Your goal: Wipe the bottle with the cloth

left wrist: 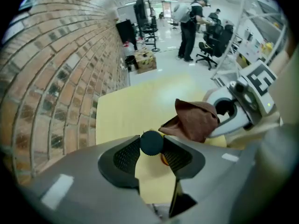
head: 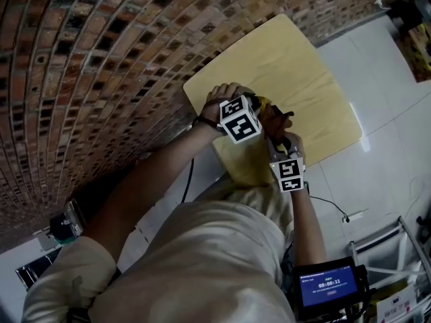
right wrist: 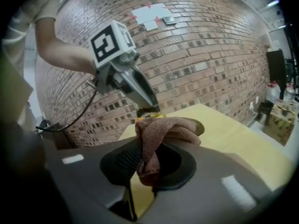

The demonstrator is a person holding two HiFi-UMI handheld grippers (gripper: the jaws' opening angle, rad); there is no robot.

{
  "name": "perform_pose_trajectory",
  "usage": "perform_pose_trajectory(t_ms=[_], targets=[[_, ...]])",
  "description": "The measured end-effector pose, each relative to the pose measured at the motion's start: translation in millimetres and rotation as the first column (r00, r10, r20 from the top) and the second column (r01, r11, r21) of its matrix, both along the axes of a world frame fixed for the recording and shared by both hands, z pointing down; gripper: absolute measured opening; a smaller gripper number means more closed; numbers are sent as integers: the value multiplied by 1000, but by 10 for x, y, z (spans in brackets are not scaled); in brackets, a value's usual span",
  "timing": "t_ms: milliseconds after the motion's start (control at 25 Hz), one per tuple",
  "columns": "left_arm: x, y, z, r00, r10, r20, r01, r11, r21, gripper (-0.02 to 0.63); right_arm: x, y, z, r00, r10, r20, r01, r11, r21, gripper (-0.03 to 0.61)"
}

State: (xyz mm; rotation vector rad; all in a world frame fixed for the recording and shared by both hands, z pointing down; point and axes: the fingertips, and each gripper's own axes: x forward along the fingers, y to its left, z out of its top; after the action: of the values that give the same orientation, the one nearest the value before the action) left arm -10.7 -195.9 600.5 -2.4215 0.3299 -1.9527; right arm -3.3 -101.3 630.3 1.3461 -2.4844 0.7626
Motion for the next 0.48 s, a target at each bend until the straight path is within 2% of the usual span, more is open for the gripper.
perform_pose_trajectory(t_ms=[120, 200, 320, 480], targets=[[37, -50, -13, 986, -166, -21, 165, 986, -30, 176, -223, -120, -231, 996, -87, -12, 88, 993, 76, 69], [64, -63, -16, 973, -230, -23, 230, 973, -39, 176, -303, -234, -268, 994, -105, -13, 106, 991, 87, 69], [79, -90, -19, 952, -305, -26, 304, 952, -40, 175, -307, -394, -185, 996, -81, 22, 80, 995, 54, 69], [123, -122, -27, 917, -395, -48, 393, 918, -55, 175, -188, -515, 30, 995, -21, 94, 25, 999, -40, 69]])
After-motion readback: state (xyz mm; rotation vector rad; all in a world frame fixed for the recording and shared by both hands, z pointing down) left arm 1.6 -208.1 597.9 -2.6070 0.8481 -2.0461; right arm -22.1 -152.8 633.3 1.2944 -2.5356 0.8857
